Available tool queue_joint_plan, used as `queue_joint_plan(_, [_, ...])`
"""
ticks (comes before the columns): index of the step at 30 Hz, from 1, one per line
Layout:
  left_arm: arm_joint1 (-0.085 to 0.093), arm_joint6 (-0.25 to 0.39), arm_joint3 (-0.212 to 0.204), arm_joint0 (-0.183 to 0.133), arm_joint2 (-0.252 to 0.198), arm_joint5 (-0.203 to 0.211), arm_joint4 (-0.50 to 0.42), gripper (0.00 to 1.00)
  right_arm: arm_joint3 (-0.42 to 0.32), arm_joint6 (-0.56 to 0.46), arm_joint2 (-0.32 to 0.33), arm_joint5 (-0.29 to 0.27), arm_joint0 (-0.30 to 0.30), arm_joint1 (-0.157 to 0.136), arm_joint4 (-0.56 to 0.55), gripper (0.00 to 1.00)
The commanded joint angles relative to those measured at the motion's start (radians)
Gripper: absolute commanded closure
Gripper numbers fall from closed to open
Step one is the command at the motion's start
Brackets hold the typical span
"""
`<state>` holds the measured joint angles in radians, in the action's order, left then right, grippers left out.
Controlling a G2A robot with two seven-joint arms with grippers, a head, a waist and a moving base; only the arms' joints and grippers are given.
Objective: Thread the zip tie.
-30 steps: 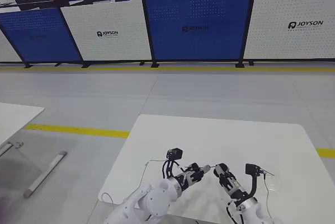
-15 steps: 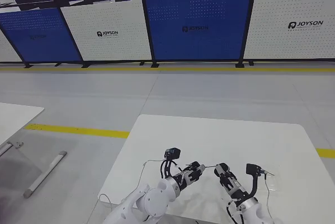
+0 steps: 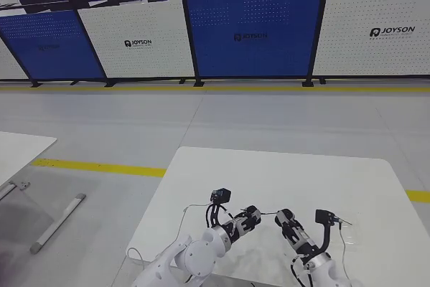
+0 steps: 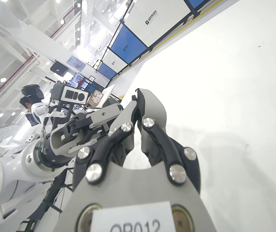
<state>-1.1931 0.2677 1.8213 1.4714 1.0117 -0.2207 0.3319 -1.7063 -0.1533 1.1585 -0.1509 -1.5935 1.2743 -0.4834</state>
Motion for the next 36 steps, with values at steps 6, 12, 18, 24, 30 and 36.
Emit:
queue_joint_plan(6, [0.002, 0.016, 0.006, 0.002, -0.006, 0.020, 0.009, 1.00, -0.001, -0.006, -0.008, 0.002, 0.004, 0.001, -0.009, 1.00])
queue_joint_plan(12, [0.003, 0.015, 0.009, 0.005, -0.005, 0.025, 0.011, 1.00, -0.003, -0.006, -0.015, 0.005, 0.008, 0.002, -0.009, 1.00])
queue_joint_plan(18, [-0.001, -0.013, 0.000, 0.002, 0.007, 0.011, -0.043, 1.00, -0.004, 0.003, -0.004, -0.033, -0.002, 0.000, 0.020, 0.00])
queue_joint_plan(24, [-0.007, -0.062, 0.003, 0.008, 0.034, 0.014, -0.143, 1.00, -0.011, 0.036, 0.018, -0.045, -0.032, -0.001, 0.052, 0.00])
queue_joint_plan(30, [-0.007, -0.077, 0.003, 0.013, 0.052, 0.011, -0.167, 1.00, -0.028, 0.084, 0.026, 0.019, -0.054, -0.002, -0.001, 0.00])
queue_joint_plan(36, [-0.005, -0.090, 0.010, 0.014, 0.040, -0.017, -0.099, 1.00, -0.028, 0.084, 0.026, 0.019, -0.054, -0.002, -0.001, 0.00])
